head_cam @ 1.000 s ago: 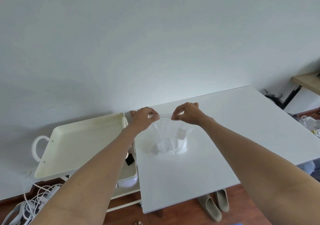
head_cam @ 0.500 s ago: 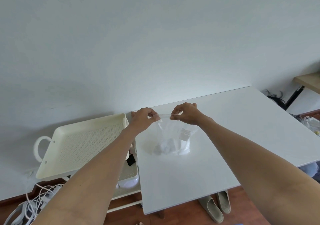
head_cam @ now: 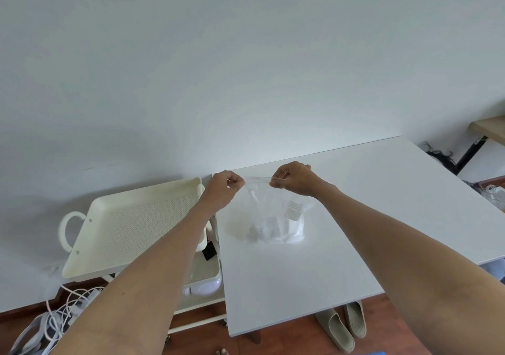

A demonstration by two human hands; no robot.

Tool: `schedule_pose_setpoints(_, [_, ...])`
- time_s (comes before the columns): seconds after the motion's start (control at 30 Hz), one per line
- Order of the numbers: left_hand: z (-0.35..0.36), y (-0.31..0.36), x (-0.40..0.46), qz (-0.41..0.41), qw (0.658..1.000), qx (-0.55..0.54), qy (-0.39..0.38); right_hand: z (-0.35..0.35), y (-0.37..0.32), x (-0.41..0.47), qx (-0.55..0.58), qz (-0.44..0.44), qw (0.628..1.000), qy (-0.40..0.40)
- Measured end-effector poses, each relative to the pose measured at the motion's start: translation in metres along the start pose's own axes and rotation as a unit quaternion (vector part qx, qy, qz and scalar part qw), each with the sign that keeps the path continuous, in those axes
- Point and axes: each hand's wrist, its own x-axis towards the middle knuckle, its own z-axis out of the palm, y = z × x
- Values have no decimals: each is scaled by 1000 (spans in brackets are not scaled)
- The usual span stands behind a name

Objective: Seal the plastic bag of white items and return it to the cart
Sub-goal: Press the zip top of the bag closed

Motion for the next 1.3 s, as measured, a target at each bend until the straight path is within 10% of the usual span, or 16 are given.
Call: schedule_pose_setpoints(1.3, [20, -14, 12, 25, 999, -41, 13, 18, -31, 18, -34, -62, 997, -18])
